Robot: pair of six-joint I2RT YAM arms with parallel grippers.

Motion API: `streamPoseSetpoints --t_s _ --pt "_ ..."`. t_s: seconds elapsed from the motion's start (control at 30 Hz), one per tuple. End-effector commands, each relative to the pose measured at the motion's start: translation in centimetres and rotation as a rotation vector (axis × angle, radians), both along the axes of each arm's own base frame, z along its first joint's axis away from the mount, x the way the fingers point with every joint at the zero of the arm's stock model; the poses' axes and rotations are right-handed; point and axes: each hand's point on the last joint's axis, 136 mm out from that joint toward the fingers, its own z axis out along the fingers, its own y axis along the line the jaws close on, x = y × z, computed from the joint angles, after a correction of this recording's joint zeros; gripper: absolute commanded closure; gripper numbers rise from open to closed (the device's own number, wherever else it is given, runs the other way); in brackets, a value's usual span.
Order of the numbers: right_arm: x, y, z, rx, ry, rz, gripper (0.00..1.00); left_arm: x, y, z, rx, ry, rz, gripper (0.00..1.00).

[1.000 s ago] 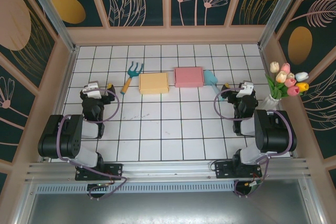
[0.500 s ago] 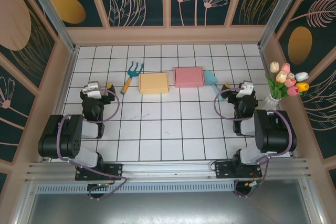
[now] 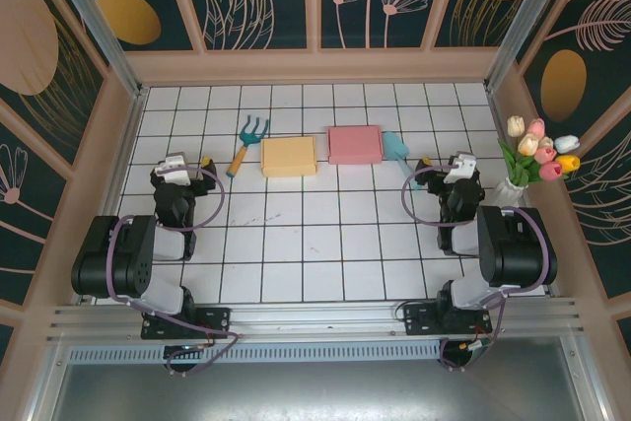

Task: Fold the paper box

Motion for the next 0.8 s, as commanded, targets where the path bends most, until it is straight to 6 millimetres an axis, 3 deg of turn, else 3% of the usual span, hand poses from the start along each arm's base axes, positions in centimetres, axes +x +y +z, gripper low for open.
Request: streamPoseSetpoints --t_s 0.0,0.77 --pt "0.27 0.34 0.38 -0.009 -0.015 0.017 0.01 0.4 -0.21 0.72 0.004 -0.022 -0.016 0.01" --pt "0.27 0.35 0.37 -0.01 -0.015 0.017 0.01 0.44 -0.19 0.7 0.004 -0.019 -0.015 0.01"
